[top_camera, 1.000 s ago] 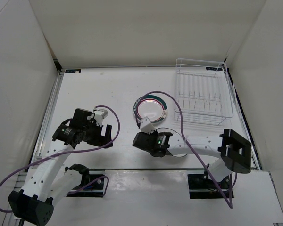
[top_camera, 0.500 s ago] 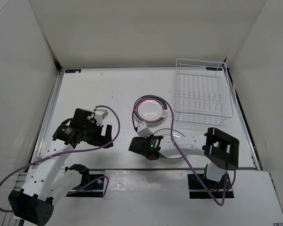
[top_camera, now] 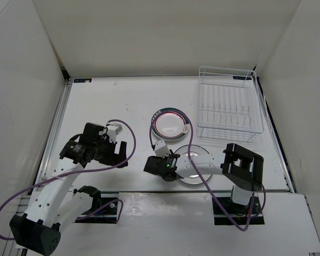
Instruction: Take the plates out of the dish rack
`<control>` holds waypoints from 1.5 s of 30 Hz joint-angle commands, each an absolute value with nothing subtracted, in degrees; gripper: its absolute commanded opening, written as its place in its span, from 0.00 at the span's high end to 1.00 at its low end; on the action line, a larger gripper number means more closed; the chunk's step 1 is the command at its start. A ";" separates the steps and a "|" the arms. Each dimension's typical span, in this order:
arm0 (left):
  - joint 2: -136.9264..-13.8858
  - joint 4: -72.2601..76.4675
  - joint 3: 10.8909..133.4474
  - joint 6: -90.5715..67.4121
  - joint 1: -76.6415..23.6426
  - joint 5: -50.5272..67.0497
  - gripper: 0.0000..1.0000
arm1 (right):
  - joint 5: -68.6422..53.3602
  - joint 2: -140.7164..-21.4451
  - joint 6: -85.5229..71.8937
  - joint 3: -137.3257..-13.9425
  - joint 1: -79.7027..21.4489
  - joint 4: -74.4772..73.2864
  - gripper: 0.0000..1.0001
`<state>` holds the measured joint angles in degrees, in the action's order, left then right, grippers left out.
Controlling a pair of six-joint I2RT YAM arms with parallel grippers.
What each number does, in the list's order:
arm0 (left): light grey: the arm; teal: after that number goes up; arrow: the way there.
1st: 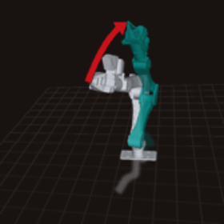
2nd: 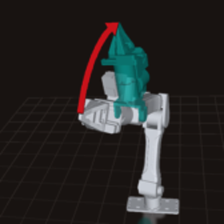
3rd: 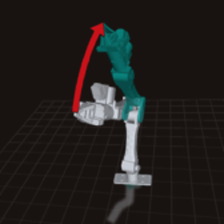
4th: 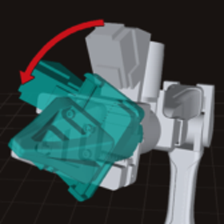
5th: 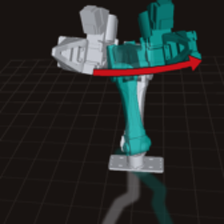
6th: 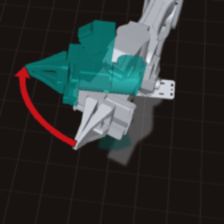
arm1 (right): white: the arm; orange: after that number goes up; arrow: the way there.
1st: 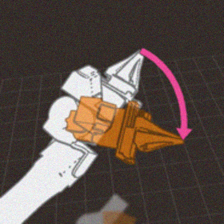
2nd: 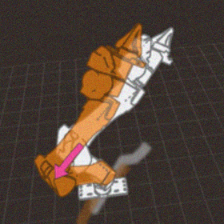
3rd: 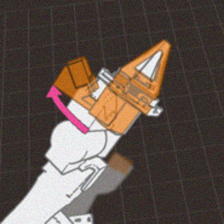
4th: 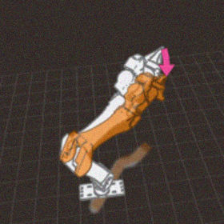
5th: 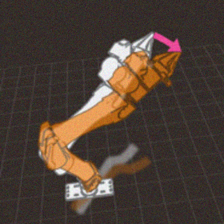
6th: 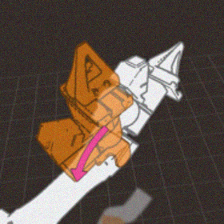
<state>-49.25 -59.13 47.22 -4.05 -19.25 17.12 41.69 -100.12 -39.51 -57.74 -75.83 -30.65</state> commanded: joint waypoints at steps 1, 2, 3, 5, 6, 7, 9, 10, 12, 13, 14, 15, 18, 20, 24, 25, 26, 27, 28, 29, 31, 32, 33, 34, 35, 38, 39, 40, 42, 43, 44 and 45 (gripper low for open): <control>-49.04 -58.97 47.20 -3.96 -19.34 18.37 0.00 | 37.54 -100.55 -42.01 -58.54 -76.11 -29.45 0.53; -49.13 -58.71 47.28 -3.87 -19.34 18.28 0.00 | 37.36 -100.55 -41.58 -58.97 -76.03 -29.44 0.53; -49.13 -58.80 47.29 -3.95 -19.34 18.46 0.00 | 36.92 -100.46 -41.49 -59.15 -76.11 -29.44 0.53; -48.96 -58.80 47.20 -3.96 -19.34 18.37 0.00 | 36.83 -99.58 -40.87 -59.59 -76.02 -30.49 0.53; -48.87 -58.89 47.20 -3.87 -19.34 18.46 0.00 | 36.91 -98.71 -40.43 -60.20 -76.03 -30.67 0.52; -49.04 -58.80 47.28 -3.95 -19.42 18.46 0.00 | 37.00 -98.01 -40.08 -60.81 -76.03 -30.85 0.50; -49.04 -58.80 47.20 -3.95 -19.34 18.37 0.00 | 36.91 -96.60 -37.28 -63.00 -75.76 -32.43 0.45; -48.96 -58.71 47.28 -3.96 -19.34 18.54 0.00 | 37.00 -96.24 -36.31 -63.63 -75.67 -32.95 0.44; -48.78 -58.62 47.29 -4.04 -19.42 18.46 0.00 | 37.53 -95.54 -32.09 -67.73 -75.50 -36.73 0.41; -48.61 -58.80 47.29 -3.96 -19.34 18.37 0.00 | 37.70 -95.28 -31.38 -68.81 -75.32 -38.13 0.41; -48.60 -58.80 47.20 -3.96 -19.34 18.37 0.00 | 38.84 -94.66 -29.11 -70.65 -75.50 -41.97 0.41; -48.52 -58.97 47.28 -3.96 -19.42 18.37 0.00 | 39.28 -94.14 -28.74 -71.36 -75.32 -43.14 0.40; -48.25 -58.80 47.20 -3.96 -19.34 18.37 0.00 | 40.34 -89.41 -26.02 -71.98 -74.97 -45.44 0.40; -48.34 -58.80 47.11 -3.96 -19.42 18.37 0.00 | 40.51 -84.39 -24.61 -69.46 -74.36 -44.56 0.36; -48.25 -58.80 47.11 -3.96 -19.42 18.54 0.00 | 33.62 -67.65 -23.29 -62.06 -67.79 -39.38 0.23; -48.25 -58.54 47.28 -3.87 -19.42 18.46 0.00 | 32.18 -66.11 -23.03 -60.75 -64.89 -38.50 0.20; -48.34 -58.80 47.11 -4.04 -19.34 18.54 0.00 | 29.04 -62.44 -23.11 -58.56 -59.90 -39.11 0.17; -48.25 -58.80 47.11 -3.96 -19.34 18.72 0.00 | 28.13 -61.79 -23.12 -58.01 -58.29 -39.11 0.17; -48.34 -58.89 47.11 -4.04 -19.34 18.72 0.00 | 27.17 -61.27 -23.38 -57.22 -56.53 -40.94 0.15; -48.34 -58.80 47.11 -3.96 -19.34 18.72 0.00 | 24.55 -60.39 -23.20 -56.52 -55.12 -41.57 0.15; -48.16 -58.62 47.20 -3.95 -19.34 18.72 0.00 | 20.60 -59.60 -23.12 -55.29 -48.97 -42.27 0.12; -48.16 -58.80 47.11 -3.96 -19.42 18.72 0.00 | 19.78 -59.07 -23.29 -54.41 -47.48 -42.28 0.12; -47.99 -58.71 47.11 -3.96 -19.42 18.72 0.00 | 18.91 -58.71 -23.47 -53.88 -40.67 -42.10 0.10; -47.99 -58.80 47.11 -3.96 -19.34 18.63 0.00 | 15.68 -57.32 -24.25 -52.92 -38.87 -41.58 0.10; -47.99 -58.80 47.11 -3.87 -19.34 18.72 0.00 | 14.25 -57.04 -24.78 -51.78 -37.02 -41.14 0.10; -47.64 -58.80 47.02 -4.04 -19.34 18.20 0.00 | 8.71 -54.76 -26.36 -49.14 -30.24 -39.73 0.10; -47.29 -58.97 46.93 -4.04 -19.42 18.37 0.00 | 7.92 -54.23 -26.98 -48.78 -28.58 -39.73 0.10; -47.29 -58.97 46.93 -3.96 -19.42 18.37 0.00 | 8.35 -52.66 -27.77 -48.08 -27.09 -40.07 0.10; -47.46 -58.80 46.85 -4.04 -19.42 18.46 0.00 | 9.31 -51.69 -28.74 -47.03 -25.40 -40.69 0.10; -47.55 -58.80 47.11 -4.13 -19.34 18.54 0.00 | 9.49 -51.42 -28.91 -46.93 -24.79 -41.22 0.10; -47.81 -58.80 47.02 -3.96 -19.42 18.63 0.00 | 8.62 -51.42 -29.00 -46.76 -23.13 -41.48 0.10; -47.99 -58.80 47.11 -3.96 -19.34 18.89 0.00 | 8.00 -51.59 -28.74 -46.50 -22.77 -41.83 0.10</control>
